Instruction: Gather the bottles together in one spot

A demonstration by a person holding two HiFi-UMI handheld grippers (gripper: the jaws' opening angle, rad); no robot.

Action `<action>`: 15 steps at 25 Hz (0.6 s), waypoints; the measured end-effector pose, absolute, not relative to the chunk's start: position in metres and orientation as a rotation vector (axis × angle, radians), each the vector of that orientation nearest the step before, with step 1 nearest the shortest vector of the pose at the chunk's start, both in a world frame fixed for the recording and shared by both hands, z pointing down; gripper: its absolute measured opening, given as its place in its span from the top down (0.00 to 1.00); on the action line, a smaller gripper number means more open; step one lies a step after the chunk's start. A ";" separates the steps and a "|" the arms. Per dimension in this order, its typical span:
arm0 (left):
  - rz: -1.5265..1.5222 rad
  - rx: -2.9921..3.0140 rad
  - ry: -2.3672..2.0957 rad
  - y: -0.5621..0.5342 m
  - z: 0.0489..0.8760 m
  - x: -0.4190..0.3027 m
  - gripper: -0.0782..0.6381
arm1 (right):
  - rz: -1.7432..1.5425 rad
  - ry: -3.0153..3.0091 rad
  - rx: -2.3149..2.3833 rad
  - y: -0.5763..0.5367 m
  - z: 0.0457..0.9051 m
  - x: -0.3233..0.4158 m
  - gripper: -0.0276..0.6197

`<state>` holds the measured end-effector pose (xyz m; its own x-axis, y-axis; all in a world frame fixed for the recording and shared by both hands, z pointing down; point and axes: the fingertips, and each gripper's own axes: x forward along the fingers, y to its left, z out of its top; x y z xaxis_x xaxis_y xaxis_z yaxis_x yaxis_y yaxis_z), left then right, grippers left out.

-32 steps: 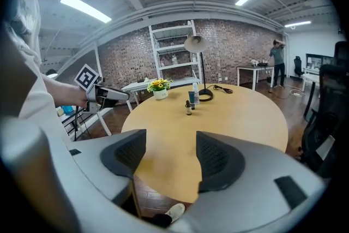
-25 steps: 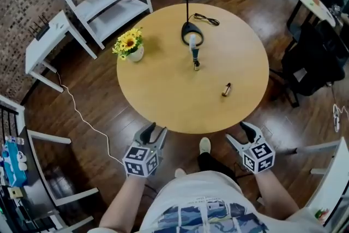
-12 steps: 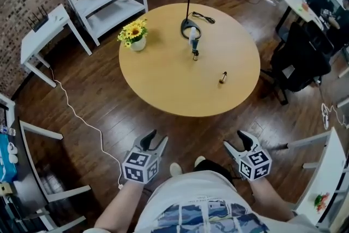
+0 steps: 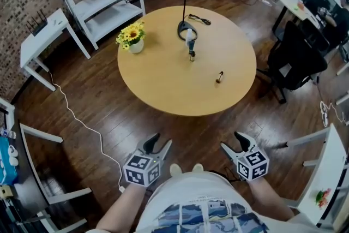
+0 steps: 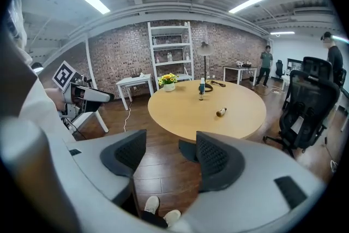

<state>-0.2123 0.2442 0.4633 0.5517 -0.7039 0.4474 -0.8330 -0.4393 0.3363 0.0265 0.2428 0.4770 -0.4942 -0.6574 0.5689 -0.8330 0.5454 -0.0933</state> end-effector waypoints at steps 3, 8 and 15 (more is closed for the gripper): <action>0.307 2.270 -1.234 0.243 0.464 -0.212 0.65 | 0.505 -2.293 1.211 0.245 0.485 0.030 0.48; 0.351 2.257 -1.227 0.240 0.479 -0.216 0.65 | 0.529 -2.253 1.234 0.240 0.498 0.034 0.48; 0.371 2.233 -1.201 0.216 0.496 -0.206 0.65 | 0.579 -2.199 1.248 0.190 0.521 0.050 0.50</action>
